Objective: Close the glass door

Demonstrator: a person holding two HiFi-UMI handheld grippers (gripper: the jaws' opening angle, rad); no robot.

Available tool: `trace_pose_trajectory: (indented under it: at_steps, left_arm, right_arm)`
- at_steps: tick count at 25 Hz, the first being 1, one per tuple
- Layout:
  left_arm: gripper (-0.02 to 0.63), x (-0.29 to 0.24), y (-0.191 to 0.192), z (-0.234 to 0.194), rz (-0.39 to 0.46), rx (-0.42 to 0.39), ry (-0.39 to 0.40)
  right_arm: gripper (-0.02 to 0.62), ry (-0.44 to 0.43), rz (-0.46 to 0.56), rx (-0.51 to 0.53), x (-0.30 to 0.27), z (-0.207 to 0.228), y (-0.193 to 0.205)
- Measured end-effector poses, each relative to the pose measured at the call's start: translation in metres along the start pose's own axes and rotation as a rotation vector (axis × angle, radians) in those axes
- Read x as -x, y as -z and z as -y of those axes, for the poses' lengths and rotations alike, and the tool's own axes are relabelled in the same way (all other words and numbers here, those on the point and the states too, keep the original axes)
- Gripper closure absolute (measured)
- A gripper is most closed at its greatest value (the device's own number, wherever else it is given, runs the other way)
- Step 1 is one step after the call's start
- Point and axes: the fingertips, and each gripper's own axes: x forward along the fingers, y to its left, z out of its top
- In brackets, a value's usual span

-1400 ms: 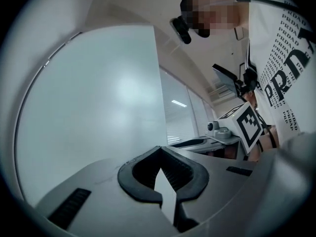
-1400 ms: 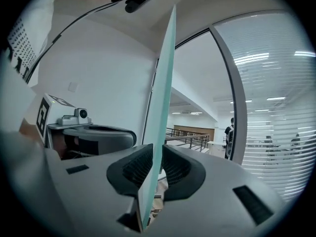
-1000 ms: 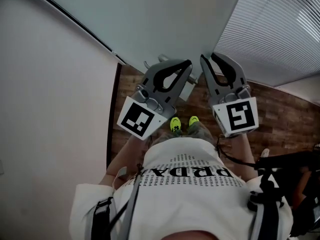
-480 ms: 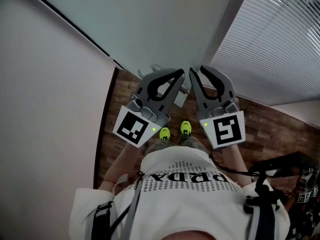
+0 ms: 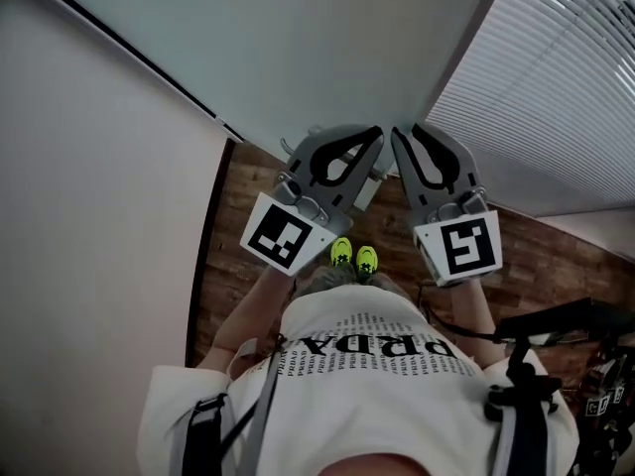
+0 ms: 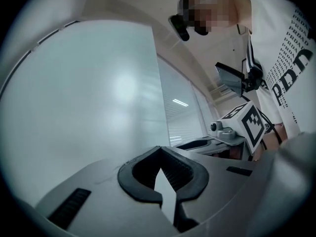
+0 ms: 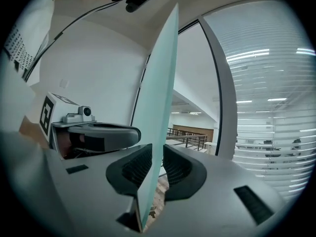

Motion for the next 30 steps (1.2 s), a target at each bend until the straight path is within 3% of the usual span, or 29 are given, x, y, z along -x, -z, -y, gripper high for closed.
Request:
trace_pose_trajectory:
  at_steps: [10, 21, 30]
  left_arm:
    - [0.614, 0.009, -0.011, 0.004, 0.020, -0.026, 0.049]
    - [0.614, -0.001, 0.007, -0.003, 0.032, -0.008, -0.041]
    - [0.611, 0.002, 0.008, -0.012, 0.058, -0.036, -0.074]
  right_arm:
    - [0.543, 0.056, 0.017, 0.048, 0.001, 0.001, -0.009]
    - [0.541, -0.050, 0.025, 0.142, -0.003, -0.007, -0.001]
    - [0.540, -0.075, 0.037, 0.155, -0.006, -0.013, -0.008]
